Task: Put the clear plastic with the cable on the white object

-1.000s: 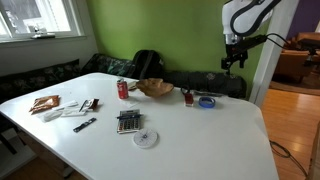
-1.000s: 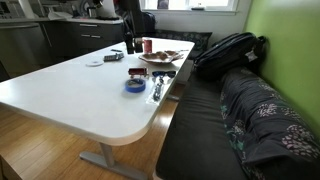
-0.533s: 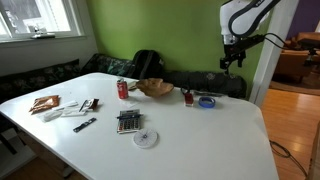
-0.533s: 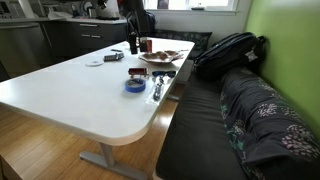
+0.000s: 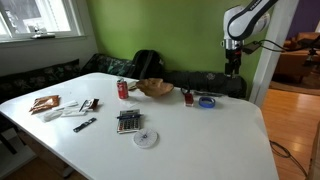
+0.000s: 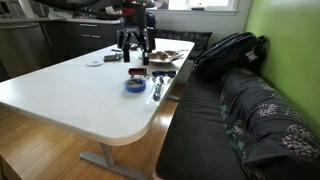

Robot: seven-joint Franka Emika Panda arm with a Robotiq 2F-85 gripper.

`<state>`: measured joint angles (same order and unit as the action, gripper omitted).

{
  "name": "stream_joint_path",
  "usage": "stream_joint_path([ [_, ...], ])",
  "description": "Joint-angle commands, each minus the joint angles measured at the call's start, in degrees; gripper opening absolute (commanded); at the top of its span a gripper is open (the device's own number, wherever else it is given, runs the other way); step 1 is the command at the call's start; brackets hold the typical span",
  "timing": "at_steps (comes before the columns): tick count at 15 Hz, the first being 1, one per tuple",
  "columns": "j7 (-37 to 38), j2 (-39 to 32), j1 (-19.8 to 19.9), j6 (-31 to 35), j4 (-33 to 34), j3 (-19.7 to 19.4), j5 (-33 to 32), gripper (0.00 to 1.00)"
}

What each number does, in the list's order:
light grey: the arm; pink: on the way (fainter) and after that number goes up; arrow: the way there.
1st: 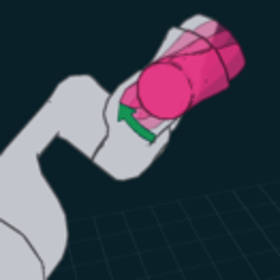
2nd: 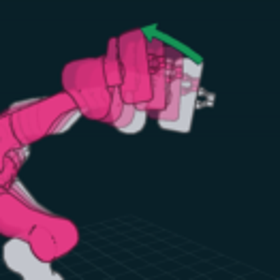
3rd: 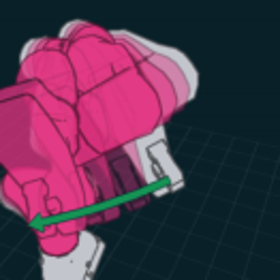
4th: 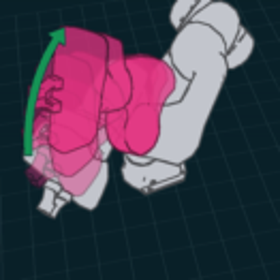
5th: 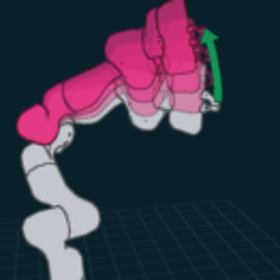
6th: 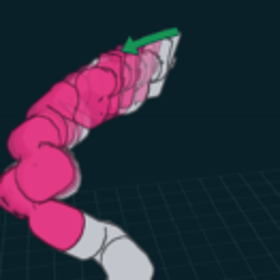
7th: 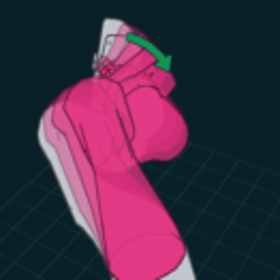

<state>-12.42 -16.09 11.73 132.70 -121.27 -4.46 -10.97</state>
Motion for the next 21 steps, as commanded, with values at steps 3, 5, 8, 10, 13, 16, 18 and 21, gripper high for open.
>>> stream_joint_path([
  [3,-12.08,-2.97,2.87,-0.88,3.19,0.66,3.42,1.0],
  [5,-14.27,-4.07,3.55,-1.52,4.64,1.05,4.02,1.0],
  [8,-20.31,-3.96,5.07,15.32,0.41,4.57,10.61,1.0],
  [10,-25.16,-5.16,6.2,23.49,-0.99,6.79,13.6,1.0],
  [13,-34.56,-7.98,9.11,26.95,-0.62,11.18,17.68,1.0],
  [16,-39.11,-11.53,8.96,23.04,2.86,9.22,13.77,1.0],
  [18,-39.48,-14.02,8.05,22.68,4.88,6.8,11.57,1.0],
  [21,-38.39,-13.35,8.13,23.69,3.65,6.82,12.23,1.0],
])
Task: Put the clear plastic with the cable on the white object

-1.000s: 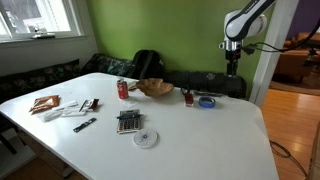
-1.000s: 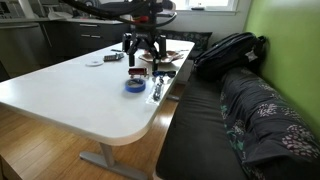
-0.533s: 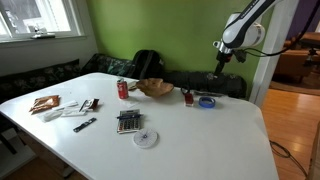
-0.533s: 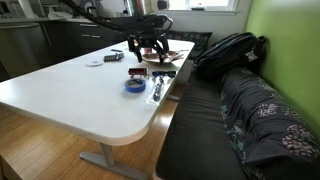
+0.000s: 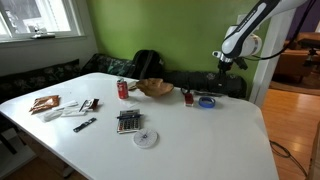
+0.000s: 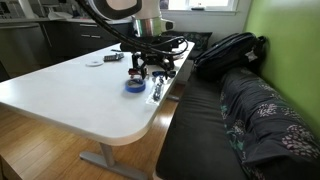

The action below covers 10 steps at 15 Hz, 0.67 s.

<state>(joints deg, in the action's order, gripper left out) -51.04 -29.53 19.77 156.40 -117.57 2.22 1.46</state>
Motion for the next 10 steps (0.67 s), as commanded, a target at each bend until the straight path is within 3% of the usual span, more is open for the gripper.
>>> stream_joint_path([
  [1,0.13,-0.81,0.16,-0.91,0.81,-0.15,-0.41,1.0],
  [4,-0.61,-2.29,0.71,-0.2,1.97,0.64,0.24,1.0],
  [8,1.59,-4.41,-0.83,8.05,2.01,0.36,-0.83,1.0],
  [10,2.98,-5.36,-1.54,11.35,2.06,0.09,-1.88,0.92],
])
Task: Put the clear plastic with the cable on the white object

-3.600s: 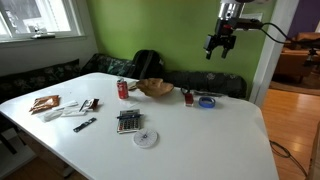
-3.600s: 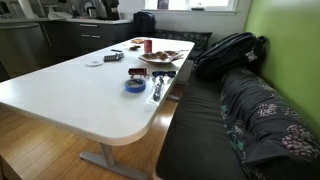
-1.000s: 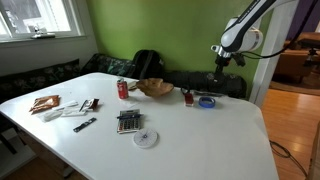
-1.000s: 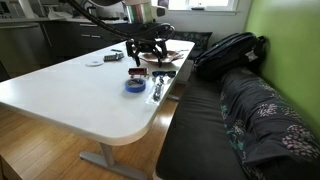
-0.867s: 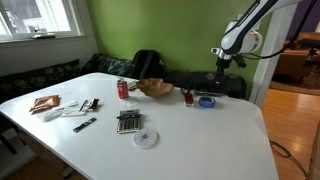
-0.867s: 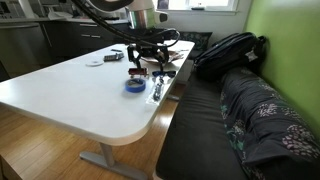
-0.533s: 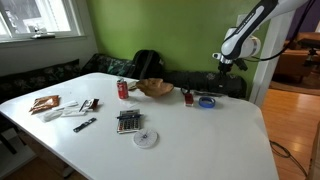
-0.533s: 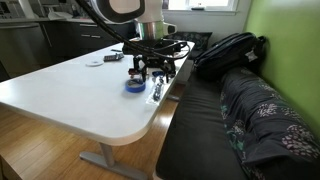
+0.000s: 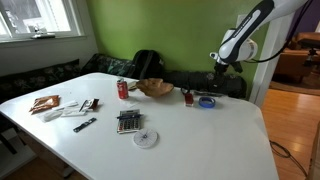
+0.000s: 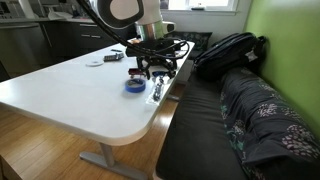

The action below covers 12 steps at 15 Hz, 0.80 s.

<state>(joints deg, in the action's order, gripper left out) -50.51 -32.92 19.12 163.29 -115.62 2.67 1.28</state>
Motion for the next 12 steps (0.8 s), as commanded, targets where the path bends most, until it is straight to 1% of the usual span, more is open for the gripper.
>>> stream_joint_path([
  [1,3.44,-2.26,-1.45,5.38,-0.07,-0.74,-2.4,0.91],
  [2,4.27,-2.36,-2.0,6.08,-0.59,-1.06,-3.29,0.92],
  [3,5.22,-2.7,-2.54,6.86,-0.76,-1.46,-4.19,0.9],
  [4,6.35,-3.18,-3.16,7.01,-0.56,-2.04,-5.16,0.91],
  [5,7.69,-3.56,-3.85,7.12,-0.37,-2.86,-6.14,0.88],
  [6,8.81,-3.81,-4.29,7.01,-0.3,-3.28,-6.97,0.86],
  [7,10.06,-4.07,-4.84,6.99,-0.28,-3.88,-7.81,0.81],
  [8,11.17,-4.28,-5.35,6.79,-0.19,-4.48,-8.61,0.79],
  [9,11.98,-4.51,-5.64,6.69,-0.14,-4.8,-9.3,0.69],
  [10,12.77,-4.68,-5.88,6.57,-0.11,-5.04,-9.98,0.7],
  [11,13.47,-4.84,-6.1,6.6,-0.08,-5.26,-10.58,0.66],
  [12,13.94,-4.96,-6.11,6.51,-0.05,-5.23,-11.05,0.52],
])
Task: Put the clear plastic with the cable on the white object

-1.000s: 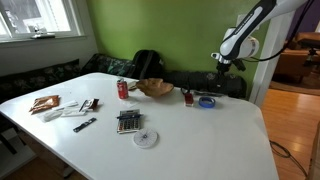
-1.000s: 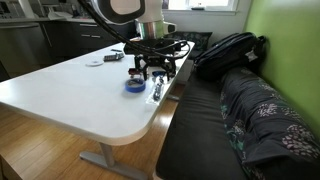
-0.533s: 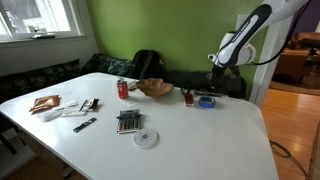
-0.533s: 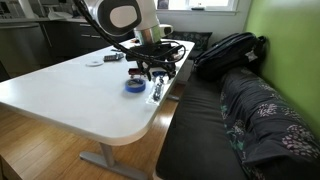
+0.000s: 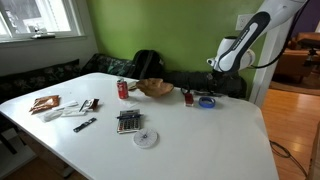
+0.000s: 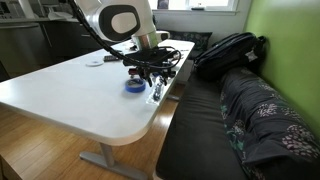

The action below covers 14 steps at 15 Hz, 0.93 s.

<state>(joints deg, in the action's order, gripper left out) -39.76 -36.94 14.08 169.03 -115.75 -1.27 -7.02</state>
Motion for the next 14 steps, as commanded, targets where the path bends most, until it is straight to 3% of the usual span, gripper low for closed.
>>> stream_joint_path([
  [1,3.69,-1.05,-1.05,0.71,0.12,-1.22,-3.23,0.52],
  [2,4.02,-1.11,-0.97,0.67,0.1,-1.08,-3.66,0.48],
  [3,4.27,-1.14,-0.94,0.64,0.08,-0.98,-3.99,0.37],
  [5,4.72,-1.13,-0.94,0.64,0.05,-0.88,-4.61,0.24],
  [6,4.87,-1.08,-0.93,0.62,0.02,-0.84,-4.93,0.07],
  [7,4.9,-1.05,-0.91,0.66,-0.04,-0.8,-5.16,0.01],
  [11,5.0,-0.45,-0.76,0.75,-0.51,-0.62,-5.71,0.0],
  [14,3.53,3.04,2.48,3.19,-3.41,2.55,-4.29,0.0],
])
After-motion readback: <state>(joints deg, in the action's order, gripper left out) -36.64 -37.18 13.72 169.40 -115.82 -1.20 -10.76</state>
